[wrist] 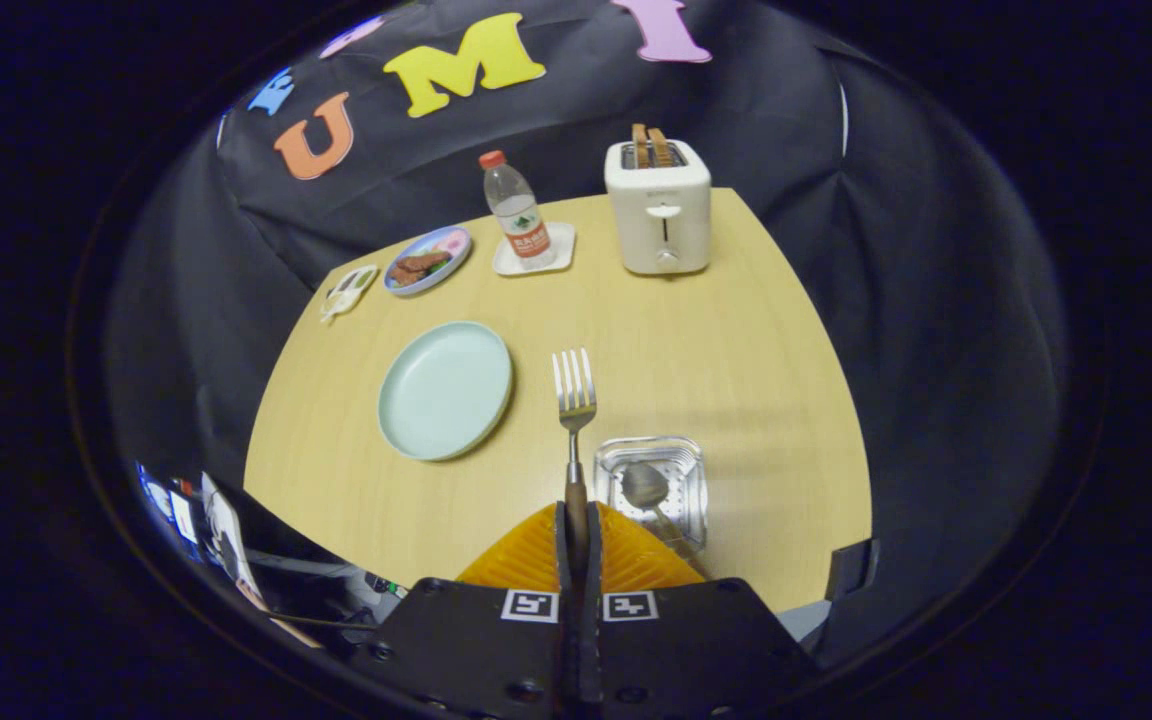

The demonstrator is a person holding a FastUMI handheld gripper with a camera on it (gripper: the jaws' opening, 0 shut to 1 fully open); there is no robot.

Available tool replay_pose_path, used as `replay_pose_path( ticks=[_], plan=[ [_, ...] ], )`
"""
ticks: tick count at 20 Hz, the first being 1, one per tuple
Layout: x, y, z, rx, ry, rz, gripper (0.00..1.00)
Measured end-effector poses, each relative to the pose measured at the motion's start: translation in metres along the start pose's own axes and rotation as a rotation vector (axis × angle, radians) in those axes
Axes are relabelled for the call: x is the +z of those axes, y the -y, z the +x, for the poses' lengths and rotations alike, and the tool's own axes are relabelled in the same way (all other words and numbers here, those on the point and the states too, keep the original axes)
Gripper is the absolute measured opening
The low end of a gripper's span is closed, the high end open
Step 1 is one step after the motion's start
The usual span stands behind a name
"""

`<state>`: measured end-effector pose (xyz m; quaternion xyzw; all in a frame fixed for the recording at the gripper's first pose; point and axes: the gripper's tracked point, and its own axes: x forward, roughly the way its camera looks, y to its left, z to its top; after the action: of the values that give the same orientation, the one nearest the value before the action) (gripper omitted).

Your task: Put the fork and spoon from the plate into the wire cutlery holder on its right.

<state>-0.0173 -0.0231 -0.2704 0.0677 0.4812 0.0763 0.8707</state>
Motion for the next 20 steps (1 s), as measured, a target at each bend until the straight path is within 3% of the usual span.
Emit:
replay_pose_path(
  ticks=[5,11,16,20],
  plan=[
    [-0.031,0.021,-0.026,0.012,-0.096,0.034,0.02],
    [-0.036,0.019,-0.038,0.053,-0.194,0.119,0.02],
    [-0.039,0.031,-0.029,-0.010,-0.255,0.145,0.03],
    [-0.040,0.027,-0.027,-0.011,-0.289,0.160,0.03]
  ],
)
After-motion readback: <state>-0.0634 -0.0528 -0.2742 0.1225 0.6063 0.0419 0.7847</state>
